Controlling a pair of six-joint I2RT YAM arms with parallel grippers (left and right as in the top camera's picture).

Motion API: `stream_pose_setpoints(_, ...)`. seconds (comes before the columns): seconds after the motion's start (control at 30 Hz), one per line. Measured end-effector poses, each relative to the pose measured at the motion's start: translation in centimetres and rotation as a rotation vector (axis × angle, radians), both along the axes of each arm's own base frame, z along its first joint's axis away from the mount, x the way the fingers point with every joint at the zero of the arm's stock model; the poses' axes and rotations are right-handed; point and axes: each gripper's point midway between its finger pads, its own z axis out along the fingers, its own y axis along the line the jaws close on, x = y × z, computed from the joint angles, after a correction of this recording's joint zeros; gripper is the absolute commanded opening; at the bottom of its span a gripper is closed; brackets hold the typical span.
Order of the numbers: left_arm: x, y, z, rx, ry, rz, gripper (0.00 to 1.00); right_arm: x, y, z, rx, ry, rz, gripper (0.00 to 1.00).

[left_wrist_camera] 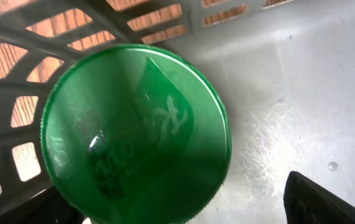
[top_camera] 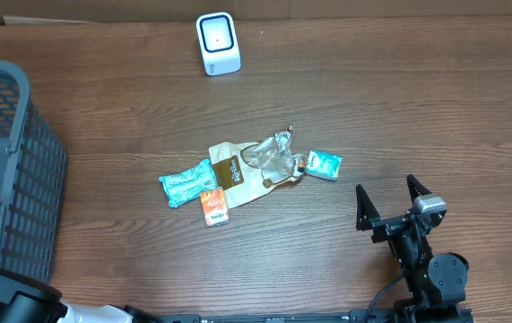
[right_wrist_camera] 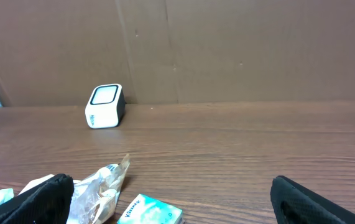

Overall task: Scan the item barcode
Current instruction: 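Grasp the green-lidded jar by its lid with the left gripper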

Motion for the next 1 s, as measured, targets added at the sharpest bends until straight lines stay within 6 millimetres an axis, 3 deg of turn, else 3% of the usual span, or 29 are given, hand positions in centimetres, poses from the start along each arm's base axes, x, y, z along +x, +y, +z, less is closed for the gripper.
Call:
stream_pose_setpoints(0.5,5.3,-2.9,-0.1,-0.021,-0.013,-0.19,0.87,0.0,0.0,0.0,0.0,0.0,0.0,1.0)
stream_pose_setpoints(1.0,5.6,-3.3,-0.2,-0.029,-0.011,-0.209,0.91,0.0,0.0,0.0,0.0,0.0,0.0,1.0)
